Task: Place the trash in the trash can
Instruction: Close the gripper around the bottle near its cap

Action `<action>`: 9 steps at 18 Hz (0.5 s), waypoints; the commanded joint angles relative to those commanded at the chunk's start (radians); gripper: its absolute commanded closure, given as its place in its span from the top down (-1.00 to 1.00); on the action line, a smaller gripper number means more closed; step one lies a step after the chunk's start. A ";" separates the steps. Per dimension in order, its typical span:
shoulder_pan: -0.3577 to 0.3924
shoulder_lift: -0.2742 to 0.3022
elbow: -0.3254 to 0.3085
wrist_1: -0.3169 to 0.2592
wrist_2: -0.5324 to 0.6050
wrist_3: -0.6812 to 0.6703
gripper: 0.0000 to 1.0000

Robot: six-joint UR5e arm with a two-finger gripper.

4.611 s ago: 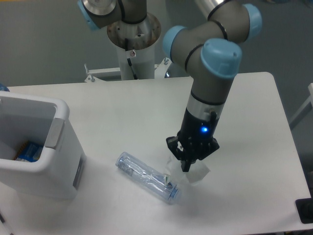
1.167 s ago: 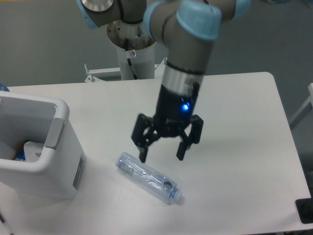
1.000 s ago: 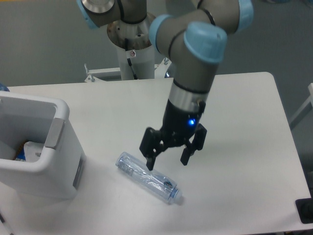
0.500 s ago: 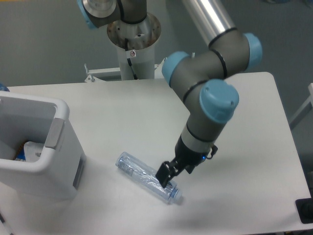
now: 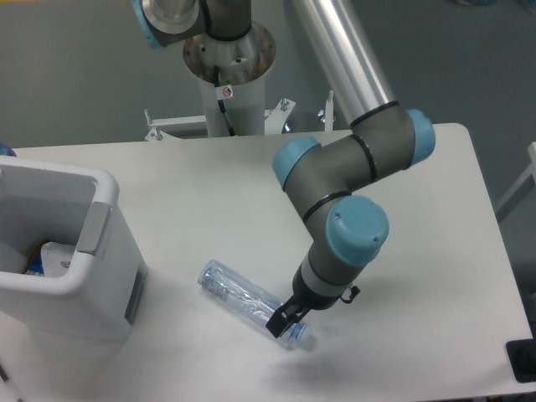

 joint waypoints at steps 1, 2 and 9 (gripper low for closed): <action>-0.005 -0.008 -0.002 0.000 0.006 0.000 1.00; -0.006 -0.015 -0.003 0.002 0.011 0.000 1.00; -0.025 -0.043 -0.006 0.005 0.063 -0.011 0.89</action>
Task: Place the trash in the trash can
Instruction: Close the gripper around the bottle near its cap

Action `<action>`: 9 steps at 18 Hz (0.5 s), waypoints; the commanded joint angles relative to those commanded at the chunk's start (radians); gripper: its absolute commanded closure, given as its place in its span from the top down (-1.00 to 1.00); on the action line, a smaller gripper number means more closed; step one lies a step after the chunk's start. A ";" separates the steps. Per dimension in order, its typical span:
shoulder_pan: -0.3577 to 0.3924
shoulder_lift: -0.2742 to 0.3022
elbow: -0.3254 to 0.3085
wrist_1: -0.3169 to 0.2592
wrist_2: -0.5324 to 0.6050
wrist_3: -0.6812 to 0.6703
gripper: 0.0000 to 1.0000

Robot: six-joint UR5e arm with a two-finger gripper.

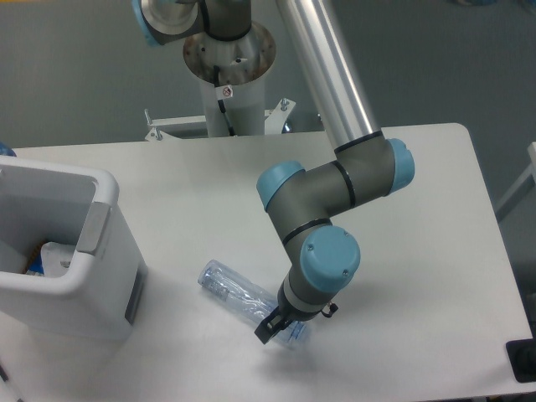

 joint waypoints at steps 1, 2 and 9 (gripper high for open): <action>-0.002 -0.003 0.002 0.002 0.000 -0.011 0.80; 0.000 -0.009 0.005 0.002 0.000 -0.015 0.70; -0.002 -0.011 0.009 0.003 0.000 -0.023 0.18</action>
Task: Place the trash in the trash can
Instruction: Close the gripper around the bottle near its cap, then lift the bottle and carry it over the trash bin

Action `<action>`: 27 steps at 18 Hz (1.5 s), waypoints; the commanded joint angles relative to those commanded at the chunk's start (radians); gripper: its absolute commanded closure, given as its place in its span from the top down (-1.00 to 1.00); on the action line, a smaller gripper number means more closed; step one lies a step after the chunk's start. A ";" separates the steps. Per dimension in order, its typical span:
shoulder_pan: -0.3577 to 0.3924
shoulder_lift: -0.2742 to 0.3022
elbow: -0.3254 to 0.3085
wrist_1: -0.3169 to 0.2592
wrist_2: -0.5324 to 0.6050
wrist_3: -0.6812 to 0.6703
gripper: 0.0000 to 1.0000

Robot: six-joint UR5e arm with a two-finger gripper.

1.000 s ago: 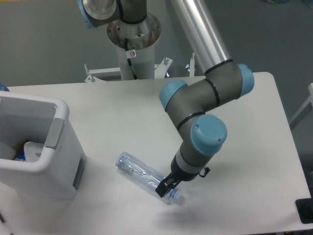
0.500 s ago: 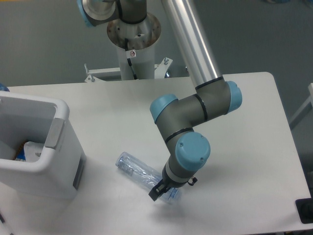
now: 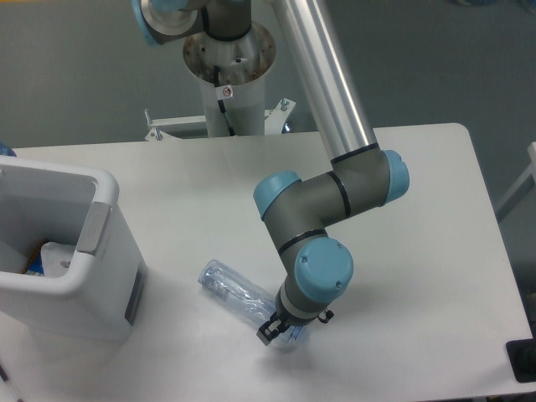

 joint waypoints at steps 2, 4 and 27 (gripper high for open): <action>0.000 0.000 0.002 0.000 0.000 0.000 0.11; 0.000 0.003 0.002 0.000 -0.002 0.000 0.04; 0.034 0.261 0.075 0.135 -0.225 0.028 0.02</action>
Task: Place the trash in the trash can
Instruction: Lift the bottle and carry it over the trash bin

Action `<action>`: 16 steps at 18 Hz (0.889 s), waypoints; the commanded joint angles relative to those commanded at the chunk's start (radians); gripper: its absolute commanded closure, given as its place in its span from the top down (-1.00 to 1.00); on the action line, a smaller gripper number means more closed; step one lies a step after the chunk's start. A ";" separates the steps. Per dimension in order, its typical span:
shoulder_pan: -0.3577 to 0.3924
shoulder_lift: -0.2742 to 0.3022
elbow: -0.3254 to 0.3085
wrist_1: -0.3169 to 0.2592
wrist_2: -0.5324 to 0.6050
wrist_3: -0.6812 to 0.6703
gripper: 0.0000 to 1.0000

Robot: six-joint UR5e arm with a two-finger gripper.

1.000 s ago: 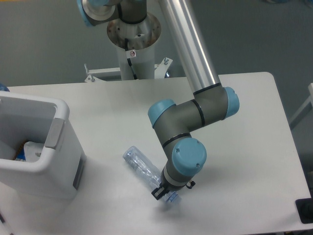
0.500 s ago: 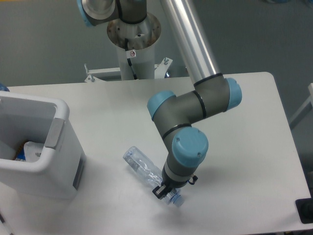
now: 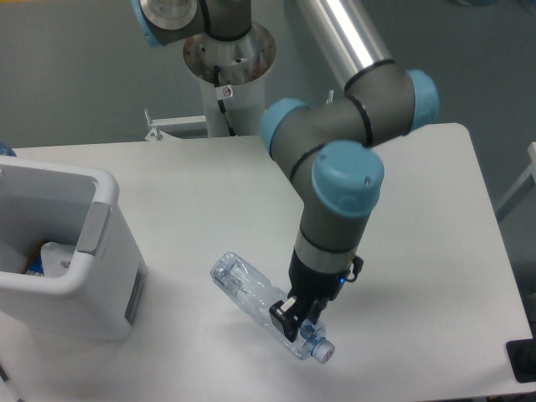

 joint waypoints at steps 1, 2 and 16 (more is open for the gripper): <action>-0.002 0.018 0.002 0.002 -0.020 0.008 0.02; -0.002 0.035 0.003 0.002 -0.041 0.020 0.02; -0.132 0.141 0.112 0.115 -0.085 0.114 0.04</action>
